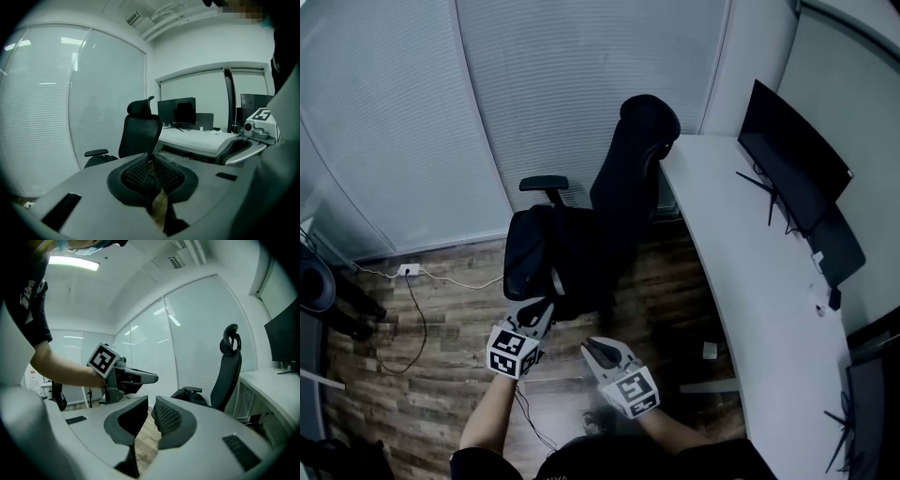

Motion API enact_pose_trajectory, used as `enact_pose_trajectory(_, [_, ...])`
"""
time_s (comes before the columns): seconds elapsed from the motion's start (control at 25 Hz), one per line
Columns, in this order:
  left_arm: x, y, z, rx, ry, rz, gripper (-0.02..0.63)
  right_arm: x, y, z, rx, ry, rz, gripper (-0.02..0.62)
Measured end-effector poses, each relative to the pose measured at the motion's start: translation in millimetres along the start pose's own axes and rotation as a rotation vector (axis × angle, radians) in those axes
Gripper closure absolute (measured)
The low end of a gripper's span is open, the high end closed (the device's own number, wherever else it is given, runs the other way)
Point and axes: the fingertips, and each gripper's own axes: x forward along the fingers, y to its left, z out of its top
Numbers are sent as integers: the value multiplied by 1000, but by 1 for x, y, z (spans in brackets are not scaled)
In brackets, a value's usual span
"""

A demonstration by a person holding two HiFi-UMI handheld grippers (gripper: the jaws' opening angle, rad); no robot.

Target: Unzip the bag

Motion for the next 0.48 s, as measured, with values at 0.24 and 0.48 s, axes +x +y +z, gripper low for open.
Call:
enact_pose_trajectory(0.24, [-49,-19,3,12,-83,36,563,-20,19,3,-5,2,-29,541])
enact_pose_trajectory(0.48, [-88,-37,-6,-7,-117,60,571,-33,34,-4,6,22,-60,541])
